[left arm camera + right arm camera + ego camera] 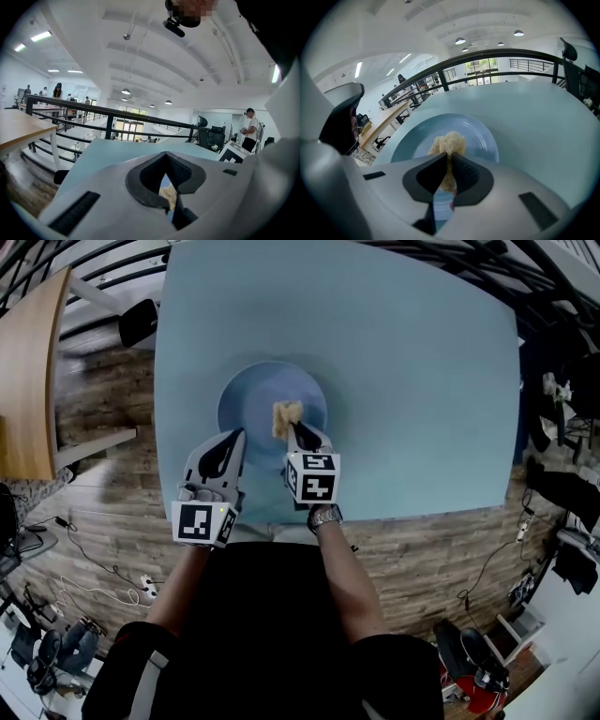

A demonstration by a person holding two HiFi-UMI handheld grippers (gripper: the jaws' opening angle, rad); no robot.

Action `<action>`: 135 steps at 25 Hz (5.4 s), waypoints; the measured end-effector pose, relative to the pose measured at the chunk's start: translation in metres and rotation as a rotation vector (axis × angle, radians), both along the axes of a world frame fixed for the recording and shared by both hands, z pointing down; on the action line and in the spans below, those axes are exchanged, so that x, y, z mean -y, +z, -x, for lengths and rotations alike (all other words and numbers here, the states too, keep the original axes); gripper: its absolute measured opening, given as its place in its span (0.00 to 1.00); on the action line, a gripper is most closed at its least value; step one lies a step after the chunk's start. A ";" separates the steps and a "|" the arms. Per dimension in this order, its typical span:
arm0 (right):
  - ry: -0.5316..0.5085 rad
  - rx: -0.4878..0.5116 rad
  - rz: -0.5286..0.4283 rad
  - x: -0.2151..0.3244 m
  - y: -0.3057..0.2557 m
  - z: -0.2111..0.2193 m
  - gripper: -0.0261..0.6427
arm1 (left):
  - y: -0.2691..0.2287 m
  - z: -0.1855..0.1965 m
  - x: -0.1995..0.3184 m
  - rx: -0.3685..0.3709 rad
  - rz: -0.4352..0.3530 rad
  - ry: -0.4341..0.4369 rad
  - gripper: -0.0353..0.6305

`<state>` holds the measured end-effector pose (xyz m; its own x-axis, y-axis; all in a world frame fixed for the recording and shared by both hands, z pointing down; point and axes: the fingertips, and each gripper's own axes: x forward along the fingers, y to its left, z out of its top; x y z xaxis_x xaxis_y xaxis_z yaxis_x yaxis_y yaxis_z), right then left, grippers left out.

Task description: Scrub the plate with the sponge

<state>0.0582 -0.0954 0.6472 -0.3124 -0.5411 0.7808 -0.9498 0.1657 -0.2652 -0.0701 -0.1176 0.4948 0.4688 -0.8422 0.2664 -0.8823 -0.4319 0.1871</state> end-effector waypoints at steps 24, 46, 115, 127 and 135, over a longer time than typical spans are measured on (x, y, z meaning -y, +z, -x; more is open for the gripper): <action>0.038 -0.051 -0.016 -0.012 -0.012 -0.015 0.09 | 0.004 0.023 -0.009 0.019 -0.005 -0.013 0.06; -0.187 0.038 -0.011 -0.019 -0.004 0.112 0.09 | 0.007 0.077 -0.034 0.044 0.021 -0.112 0.06; 0.080 0.081 -0.521 -0.043 -0.232 -0.007 0.09 | -0.083 0.020 -0.051 0.014 -0.148 0.019 0.06; 0.056 0.105 -0.716 -0.087 -0.316 0.016 0.09 | -0.149 0.048 -0.080 -0.014 -0.255 -0.032 0.06; 0.044 0.100 -0.839 -0.095 -0.359 0.016 0.09 | -0.187 0.055 -0.094 -0.026 -0.311 -0.069 0.06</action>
